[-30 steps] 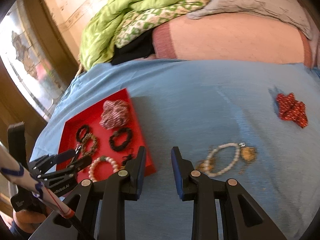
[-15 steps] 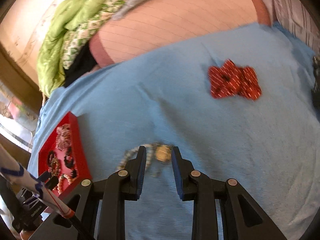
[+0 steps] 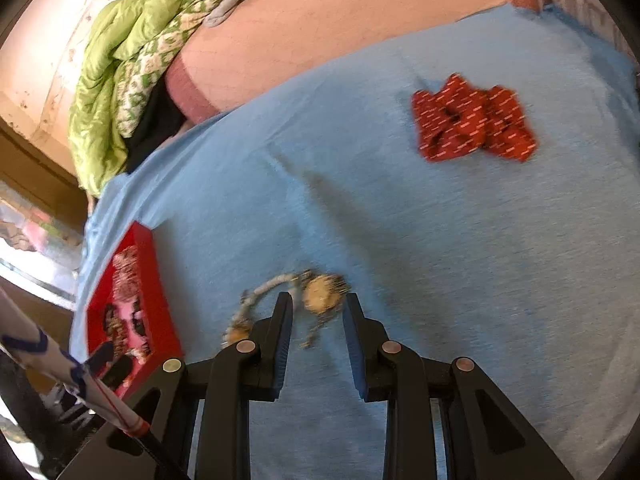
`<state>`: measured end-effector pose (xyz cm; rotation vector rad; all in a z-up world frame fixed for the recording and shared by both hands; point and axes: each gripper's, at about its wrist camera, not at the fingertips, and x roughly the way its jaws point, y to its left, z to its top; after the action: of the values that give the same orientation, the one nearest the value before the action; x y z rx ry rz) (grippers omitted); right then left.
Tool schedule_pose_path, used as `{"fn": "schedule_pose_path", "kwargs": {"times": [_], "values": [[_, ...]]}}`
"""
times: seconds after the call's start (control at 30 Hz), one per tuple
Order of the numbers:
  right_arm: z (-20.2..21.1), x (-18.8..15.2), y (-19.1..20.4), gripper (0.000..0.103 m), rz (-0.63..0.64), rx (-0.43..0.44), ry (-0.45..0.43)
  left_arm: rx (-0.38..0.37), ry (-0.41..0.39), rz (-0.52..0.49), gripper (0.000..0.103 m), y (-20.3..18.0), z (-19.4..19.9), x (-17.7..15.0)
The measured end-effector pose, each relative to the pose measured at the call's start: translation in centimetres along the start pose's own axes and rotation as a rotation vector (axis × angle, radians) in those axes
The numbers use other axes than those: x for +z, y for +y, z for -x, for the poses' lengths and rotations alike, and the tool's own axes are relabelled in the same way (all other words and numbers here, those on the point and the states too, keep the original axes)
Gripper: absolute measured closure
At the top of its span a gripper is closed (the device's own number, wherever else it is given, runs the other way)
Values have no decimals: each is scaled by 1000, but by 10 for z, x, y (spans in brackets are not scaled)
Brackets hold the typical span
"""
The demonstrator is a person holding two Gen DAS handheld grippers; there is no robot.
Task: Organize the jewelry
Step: 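Grasp the white bead bracelet with right tool while left tool moves to the pile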
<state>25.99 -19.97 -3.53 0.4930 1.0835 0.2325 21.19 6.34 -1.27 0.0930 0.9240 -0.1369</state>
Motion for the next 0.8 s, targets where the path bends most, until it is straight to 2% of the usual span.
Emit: {"fn": "schedule_pose_path", "kwargs": {"times": [0.2,0.4,0.5,0.57,0.6,0.63,0.8], "values": [[-16,-9,15,75,18,36,47,3,4,5,47,2,-1,0],[-29,-9,18,75,33,-28,26,-7,3,-14,47,-3,0,-1],[-33,-9,27,75,90,-54,7,-14,4,-19,47,-5,0,-2],[-34,-10,31,78,124,-64,-1,-18,5,-21,47,-6,0,-2],[-34,-10,32,92,129,-58,1,-19,4,-23,47,-7,0,-2],[-33,-10,32,96,130,-47,10,-20,3,-25,47,-8,0,-2],[-8,-4,34,97,112,35,-44,-29,5,-28,47,-13,-1,-1]]}}
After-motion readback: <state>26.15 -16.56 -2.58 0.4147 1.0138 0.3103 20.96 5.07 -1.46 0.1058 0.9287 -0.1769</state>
